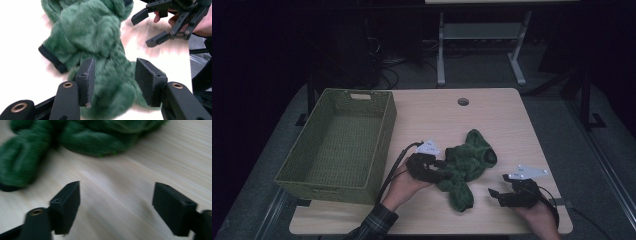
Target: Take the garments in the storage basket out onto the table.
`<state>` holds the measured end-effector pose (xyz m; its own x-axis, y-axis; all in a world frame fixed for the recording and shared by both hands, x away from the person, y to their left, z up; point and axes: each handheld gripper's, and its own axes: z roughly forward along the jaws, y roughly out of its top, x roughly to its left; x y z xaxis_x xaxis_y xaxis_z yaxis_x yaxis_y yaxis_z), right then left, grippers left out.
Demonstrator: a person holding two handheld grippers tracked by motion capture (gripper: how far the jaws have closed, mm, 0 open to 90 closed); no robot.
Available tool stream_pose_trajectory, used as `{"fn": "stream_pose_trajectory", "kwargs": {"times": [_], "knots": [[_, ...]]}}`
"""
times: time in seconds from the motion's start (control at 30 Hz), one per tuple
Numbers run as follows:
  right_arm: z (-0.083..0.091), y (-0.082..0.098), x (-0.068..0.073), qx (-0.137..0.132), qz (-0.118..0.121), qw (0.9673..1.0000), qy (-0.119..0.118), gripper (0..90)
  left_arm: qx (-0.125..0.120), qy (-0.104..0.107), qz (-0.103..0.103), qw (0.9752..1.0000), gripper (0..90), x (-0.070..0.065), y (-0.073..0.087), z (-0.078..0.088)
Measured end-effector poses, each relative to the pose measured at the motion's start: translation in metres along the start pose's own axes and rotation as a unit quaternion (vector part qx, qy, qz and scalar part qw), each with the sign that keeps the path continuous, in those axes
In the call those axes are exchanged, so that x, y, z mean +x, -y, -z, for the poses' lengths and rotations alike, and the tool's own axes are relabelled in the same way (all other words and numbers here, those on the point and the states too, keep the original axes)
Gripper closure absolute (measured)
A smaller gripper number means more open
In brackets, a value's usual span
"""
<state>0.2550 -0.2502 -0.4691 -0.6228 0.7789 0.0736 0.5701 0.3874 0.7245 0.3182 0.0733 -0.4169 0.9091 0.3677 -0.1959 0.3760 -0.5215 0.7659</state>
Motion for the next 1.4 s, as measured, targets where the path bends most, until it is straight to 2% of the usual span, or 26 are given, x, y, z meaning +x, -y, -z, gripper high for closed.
{"fn": "stream_pose_trajectory", "kwargs": {"times": [0.1, 0.17, 0.23, 0.3, 0.37, 0.47, 0.57, 0.67, 0.73, 0.9, 1.03, 1.07, 1.13, 1.27, 1.3, 1.33, 1.37, 1.4], "knots": [[0.001, -0.002, 0.005, -0.001, 0.004, 0.9999, -0.01, 27.7, 0.001, -0.003, 0.001, 1.0, 50.0, -0.005, 0.007, 0.003], [0.003, -0.003, 0.013, -0.005, 0.009, 0.9995, -0.029, 33.1, 0.003, -0.002, 0.001, 1.0, 50.5, -0.013, 0.016, 0.006], [0.003, -0.004, 0.019, -0.01, 0.013, 0.9989, -0.045, 36.5, 0.003, 0.001, 0.0, 1.0, 51.1, -0.015, 0.018, 0.006], [0.004, -0.004, 0.022, -0.012, 0.016, 0.9985, -0.052, 37.6, 0.003, 0.003, -0.002, 1.0, 51.3, -0.02, 0.023, 0.004], [0.006, -0.004, 0.032, -0.018, 0.024, 0.997, -0.072, 41.2, 0.009, 0.002, -0.007, 0.9999, 51.7, -0.026, 0.028, -0.001], [0.006, -0.004, 0.039, -0.021, 0.028, 0.9959, -0.083, 42.5, 0.017, -0.007, -0.01, 0.9998, 51.5, -0.026, 0.029, -0.006], [0.0, -0.006, 0.048, -0.011, 0.034, 0.9943, -0.1, 42.2, 0.029, -0.015, -0.01, 0.9994, 49.6, -0.024, 0.031, -0.016], [-0.005, -0.007, 0.053, -0.002, 0.038, 0.9928, -0.113, 41.4, 0.038, -0.023, -0.016, 0.9989, 48.6, -0.019, 0.033, -0.022], [-0.007, -0.007, 0.054, 0.001, 0.038, 0.9925, -0.116, 41.3, 0.037, -0.026, -0.012, 0.9989, 48.7, -0.018, 0.034, -0.025], [-0.014, -0.008, 0.059, 0.01, 0.037, 0.9915, -0.125, 42.3, 0.034, -0.032, -0.01, 0.9989, 58.5, -0.014, 0.035, -0.029], [-0.018, -0.009, 0.057, 0.012, 0.04, 0.9912, -0.125, 47.5, 0.038, -0.03, -0.005, 0.9988, 70.8, -0.011, 0.036, -0.031], [-0.019, -0.009, 0.057, 0.013, 0.039, 0.991, -0.128, 48.4, 0.041, -0.028, -0.006, 0.9987, 70.8, -0.011, 0.036, -0.031], [-0.02, -0.009, 0.058, 0.015, 0.037, 0.9908, -0.129, 51.7, 0.046, -0.021, -0.006, 0.9987, 77.7, -0.01, 0.037, -0.033], [-0.021, -0.01, 0.059, 0.018, 0.044, 0.9894, -0.137, 65.2, 0.049, -0.019, -0.006, 0.9986, 80.8, -0.011, 0.036, -0.035], [-0.021, -0.01, 0.059, 0.018, 0.044, 0.9894, -0.137, 65.2, 0.049, -0.019, -0.006, 0.9986, 80.9, -0.011, 0.036, -0.035], [-0.021, -0.01, 0.059, 0.02, 0.047, 0.9887, -0.141, 73.0, 0.051, -0.018, -0.006, 0.9985, 81.0, -0.01, 0.036, -0.034], [-0.021, -0.01, 0.059, 0.02, 0.047, 0.9887, -0.141, 73.0, 0.051, -0.018, -0.006, 0.9985, 81.0, -0.01, 0.036, -0.034], [-0.02, -0.01, 0.059, 0.013, 0.057, 0.9881, -0.142, 80.5, 0.048, -0.017, -0.005, 0.9987, 81.0, -0.011, 0.036, -0.034]]}}
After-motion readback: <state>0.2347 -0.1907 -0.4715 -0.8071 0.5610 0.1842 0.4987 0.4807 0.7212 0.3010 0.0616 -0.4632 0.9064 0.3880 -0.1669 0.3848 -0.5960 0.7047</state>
